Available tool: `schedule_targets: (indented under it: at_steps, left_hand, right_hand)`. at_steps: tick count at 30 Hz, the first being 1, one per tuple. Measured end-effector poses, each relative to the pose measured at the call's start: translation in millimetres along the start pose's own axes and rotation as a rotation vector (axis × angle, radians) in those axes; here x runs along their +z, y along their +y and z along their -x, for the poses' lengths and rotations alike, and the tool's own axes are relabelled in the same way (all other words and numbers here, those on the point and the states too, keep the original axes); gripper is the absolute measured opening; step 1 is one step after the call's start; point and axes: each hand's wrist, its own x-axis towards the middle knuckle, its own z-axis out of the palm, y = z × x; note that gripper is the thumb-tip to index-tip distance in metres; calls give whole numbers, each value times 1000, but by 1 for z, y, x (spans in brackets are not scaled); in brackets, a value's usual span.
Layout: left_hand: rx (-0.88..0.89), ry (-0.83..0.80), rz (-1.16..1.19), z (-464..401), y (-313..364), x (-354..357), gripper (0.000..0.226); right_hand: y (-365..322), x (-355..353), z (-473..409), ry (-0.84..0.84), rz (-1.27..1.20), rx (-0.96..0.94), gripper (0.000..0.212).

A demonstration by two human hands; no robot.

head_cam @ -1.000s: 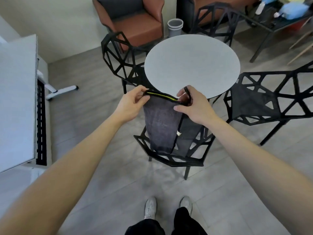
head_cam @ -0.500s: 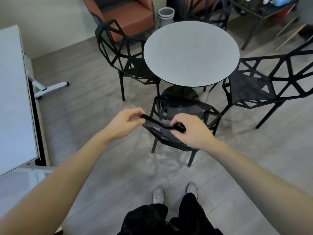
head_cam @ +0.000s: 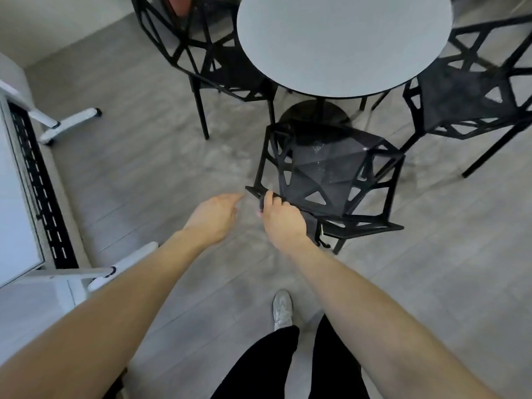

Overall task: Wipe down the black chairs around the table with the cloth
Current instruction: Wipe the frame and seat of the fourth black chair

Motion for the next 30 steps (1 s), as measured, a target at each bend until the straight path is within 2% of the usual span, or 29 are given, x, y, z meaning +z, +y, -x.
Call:
schedule_targets:
  at_steps: [3, 6, 8, 10, 13, 16, 18, 19, 22, 24, 26, 30]
  left_hand:
    - [86, -25, -81, -34, 11, 22, 76]
    - [133, -30, -148, -39, 21, 47, 80]
    - [135, -8, -150, -34, 23, 54, 81]
    - [126, -2, -122, -30, 23, 59, 87]
    - [93, -22, -56, -32, 24, 64, 99]
    - [51, -23, -17, -30, 28, 65, 107]
    - [18, -37, 11, -28, 32, 66, 108]
    - [5, -35, 17, -28, 33, 66, 109]
    - [-15, -30, 33, -28, 35, 67, 112]
    - [-20, -35, 21, -27, 36, 66, 114]
    - [-32, -52, 2, -28, 38, 63, 115]
    - [-89, -125, -24, -32, 46, 53, 112]
  right_hand:
    - [20, 14, 18, 60, 123, -51, 43]
    - [75, 37, 66, 254, 39, -146, 52]
    - [122, 40, 102, 307, 76, -144, 55]
    - [138, 38, 115, 312, 92, -101, 48]
    - [90, 33, 79, 281, 44, -48, 19]
    - [28, 30, 33, 153, 50, -70, 26]
    - [24, 25, 26, 52, 9, -94, 31]
    - [35, 27, 36, 54, 22, -126, 38]
    - [97, 31, 74, 202, -8, -296, 61]
    - [156, 28, 104, 230, -45, -325, 60]
    - [195, 22, 116, 156, -22, -317, 53]
    - [199, 16, 96, -74, -6, -368, 45]
